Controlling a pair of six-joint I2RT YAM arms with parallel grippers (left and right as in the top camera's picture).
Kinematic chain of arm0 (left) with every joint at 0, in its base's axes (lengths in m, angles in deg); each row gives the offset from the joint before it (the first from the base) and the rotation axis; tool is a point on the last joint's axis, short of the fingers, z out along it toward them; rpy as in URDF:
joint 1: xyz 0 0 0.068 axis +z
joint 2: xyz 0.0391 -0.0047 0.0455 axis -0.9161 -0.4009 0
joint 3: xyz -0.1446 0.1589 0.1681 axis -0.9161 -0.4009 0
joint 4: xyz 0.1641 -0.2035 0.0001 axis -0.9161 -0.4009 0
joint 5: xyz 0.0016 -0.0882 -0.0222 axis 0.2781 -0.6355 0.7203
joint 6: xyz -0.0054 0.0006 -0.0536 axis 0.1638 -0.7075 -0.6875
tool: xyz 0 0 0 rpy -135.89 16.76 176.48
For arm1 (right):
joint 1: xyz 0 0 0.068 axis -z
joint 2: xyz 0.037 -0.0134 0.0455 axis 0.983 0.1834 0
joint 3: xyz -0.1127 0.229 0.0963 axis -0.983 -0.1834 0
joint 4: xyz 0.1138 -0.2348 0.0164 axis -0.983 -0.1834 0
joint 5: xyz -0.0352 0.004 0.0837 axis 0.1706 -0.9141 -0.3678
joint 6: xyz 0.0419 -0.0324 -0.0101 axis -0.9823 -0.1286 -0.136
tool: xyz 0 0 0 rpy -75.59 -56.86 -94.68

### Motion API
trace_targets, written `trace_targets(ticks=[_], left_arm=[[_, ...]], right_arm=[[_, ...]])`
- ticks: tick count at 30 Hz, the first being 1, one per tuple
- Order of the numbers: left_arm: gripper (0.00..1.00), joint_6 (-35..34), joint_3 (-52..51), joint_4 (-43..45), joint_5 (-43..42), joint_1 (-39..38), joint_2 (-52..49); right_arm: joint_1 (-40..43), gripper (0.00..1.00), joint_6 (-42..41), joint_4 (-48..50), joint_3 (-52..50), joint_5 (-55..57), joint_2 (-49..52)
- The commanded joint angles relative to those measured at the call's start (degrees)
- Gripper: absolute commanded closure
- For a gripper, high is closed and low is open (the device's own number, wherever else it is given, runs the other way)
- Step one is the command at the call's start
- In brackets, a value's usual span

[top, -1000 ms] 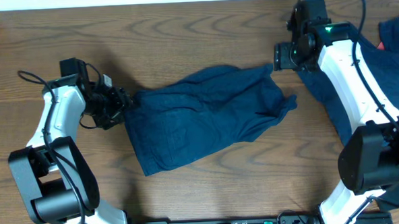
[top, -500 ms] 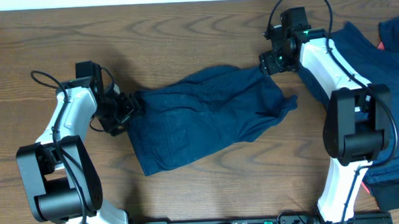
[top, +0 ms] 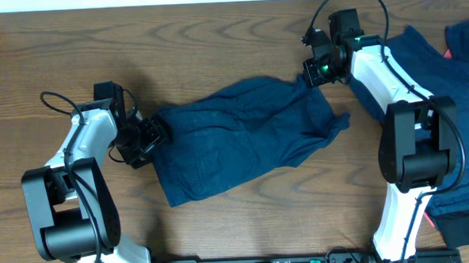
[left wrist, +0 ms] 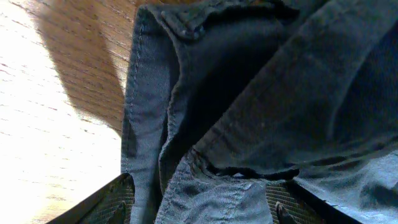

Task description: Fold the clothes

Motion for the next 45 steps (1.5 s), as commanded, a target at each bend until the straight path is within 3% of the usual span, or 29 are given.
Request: trace_targets(ticks=[1,12,19,30,34,37,40,43,45], left_arm=[[0.3,-0.5,-0.3,0.1,0.9,-0.1,-0.5],[0.3,-0.5,-0.7,0.9,3.9,-0.1,-0.5],[0.3,-0.5,-1.0,0.9,3.9,-0.1,-0.5],[0.3,-0.5,-1.0,-0.5,3.9,-0.1,-0.5],[0.3,-0.5,-1.0,-0.6,3.9,-0.1,-0.5],[0.3,-0.7,-1.0,-0.6,3.9,-0.1,-0.5],[0.3,-0.7,-1.0,-0.6,3.2,-0.1,-0.5],[0.28,-0.7,-1.0,-0.6,1.6,-0.1,-0.5],[0.25,-0.5,-1.0,-0.3,-1.0,-0.1,-0.5]], right_arm=[[-0.6,0.99,-0.4,0.5,2.6,-3.0,-4.3],[-0.8,0.99,-1.9,4.4,8.9,-3.0,-11.8],[-2.6,0.99,-1.9,5.4,8.8,-1.2,-4.7],[-3.5,0.97,-15.5,13.4,8.8,12.2,7.3],[-2.8,0.68,-17.7,12.2,8.8,15.5,5.7],[-1.8,0.59,-17.7,9.6,8.8,15.4,1.5],[-1.0,0.63,-17.7,1.6,8.8,14.5,-4.8],[-1.0,0.8,-17.7,-9.2,8.8,13.7,-10.1],[-1.2,0.85,-17.6,-16.4,8.8,13.7,-11.7]])
